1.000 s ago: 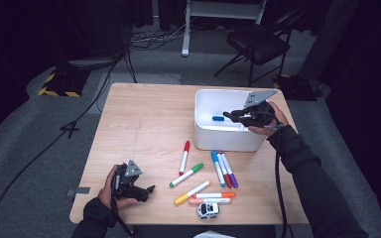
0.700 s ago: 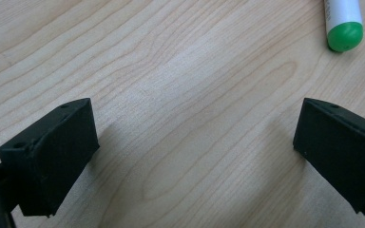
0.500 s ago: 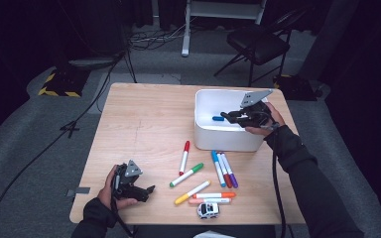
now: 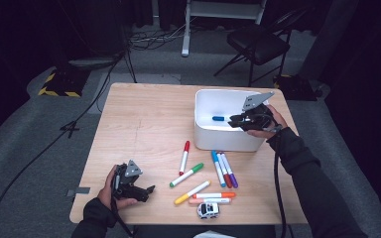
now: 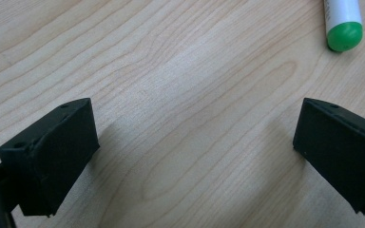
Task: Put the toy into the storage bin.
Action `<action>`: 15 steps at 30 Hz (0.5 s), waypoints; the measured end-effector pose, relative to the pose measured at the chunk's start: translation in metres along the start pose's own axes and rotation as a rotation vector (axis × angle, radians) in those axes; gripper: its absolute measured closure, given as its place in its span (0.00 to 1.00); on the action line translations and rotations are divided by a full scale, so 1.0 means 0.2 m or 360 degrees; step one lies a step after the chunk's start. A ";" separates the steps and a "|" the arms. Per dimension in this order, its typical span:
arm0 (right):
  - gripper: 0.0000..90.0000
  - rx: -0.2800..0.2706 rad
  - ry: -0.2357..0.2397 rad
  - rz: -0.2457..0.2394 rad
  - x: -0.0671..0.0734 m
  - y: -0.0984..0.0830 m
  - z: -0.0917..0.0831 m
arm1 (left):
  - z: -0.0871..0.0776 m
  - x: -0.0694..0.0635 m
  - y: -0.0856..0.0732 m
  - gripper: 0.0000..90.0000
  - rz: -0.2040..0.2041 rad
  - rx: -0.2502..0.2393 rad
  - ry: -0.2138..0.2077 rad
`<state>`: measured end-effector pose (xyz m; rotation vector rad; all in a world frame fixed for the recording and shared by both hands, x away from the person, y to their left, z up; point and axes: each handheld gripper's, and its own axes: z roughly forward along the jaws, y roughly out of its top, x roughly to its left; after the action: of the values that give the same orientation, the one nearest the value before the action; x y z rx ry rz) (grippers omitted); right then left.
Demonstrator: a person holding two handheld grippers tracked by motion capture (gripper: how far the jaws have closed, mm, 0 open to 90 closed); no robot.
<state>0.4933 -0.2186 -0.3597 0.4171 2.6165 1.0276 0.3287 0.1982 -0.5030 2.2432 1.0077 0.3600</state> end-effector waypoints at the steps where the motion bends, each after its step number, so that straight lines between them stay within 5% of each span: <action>1: 0.80 -0.0004 0.0002 0.0016 0.01 0.00 -0.01 | 0.00 0.00 0.00 0.02 0.0000 -0.0002 0.0001; 10: 0.68 -0.0188 -0.0029 0.0076 0.04 -0.03 -0.10 | 0.00 0.00 0.00 0.01 0.0000 0.0000 0.0000; 15: 0.59 -0.0339 -0.0061 0.0102 0.13 -0.09 -0.23 | 0.00 0.00 0.00 0.02 0.0001 0.0000 0.0001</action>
<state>0.4502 -0.2500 -0.3452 0.4664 2.4414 1.2904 0.3288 0.1982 -0.5029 2.2435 1.0073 0.3608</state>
